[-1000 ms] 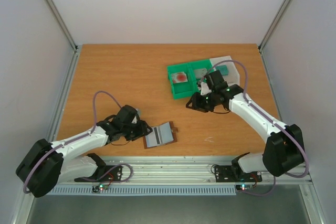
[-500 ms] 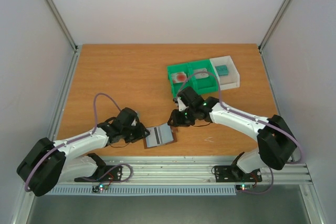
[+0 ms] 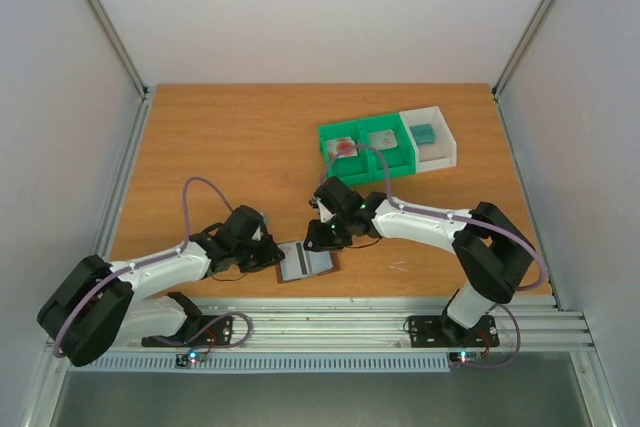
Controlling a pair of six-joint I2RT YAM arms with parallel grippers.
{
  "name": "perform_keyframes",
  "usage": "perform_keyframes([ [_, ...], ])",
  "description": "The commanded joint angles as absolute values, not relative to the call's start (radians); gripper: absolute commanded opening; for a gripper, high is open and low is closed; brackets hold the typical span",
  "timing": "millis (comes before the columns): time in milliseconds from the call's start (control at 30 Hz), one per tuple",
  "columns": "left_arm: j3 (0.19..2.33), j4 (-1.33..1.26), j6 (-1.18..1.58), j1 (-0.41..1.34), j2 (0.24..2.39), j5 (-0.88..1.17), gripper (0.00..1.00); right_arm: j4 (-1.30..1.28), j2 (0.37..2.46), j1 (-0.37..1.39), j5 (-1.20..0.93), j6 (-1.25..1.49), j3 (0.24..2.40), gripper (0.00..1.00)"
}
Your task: Take the credit cards out of the card holder
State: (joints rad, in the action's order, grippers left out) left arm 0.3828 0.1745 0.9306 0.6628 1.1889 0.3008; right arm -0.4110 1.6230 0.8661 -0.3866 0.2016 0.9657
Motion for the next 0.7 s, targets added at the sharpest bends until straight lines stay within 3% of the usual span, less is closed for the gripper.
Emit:
perform_keyframes([
  [0, 0.371, 0.113, 0.912, 0.665, 1.210, 0.307, 0.17, -0.361, 1.674, 0.881, -0.397, 0.217, 1.000, 0.25],
  [667, 0.379, 0.137, 0.891, 0.664, 1.201, 0.306, 0.13, -0.265, 1.779, 0.881, -0.414, 0.212, 0.912, 0.12],
])
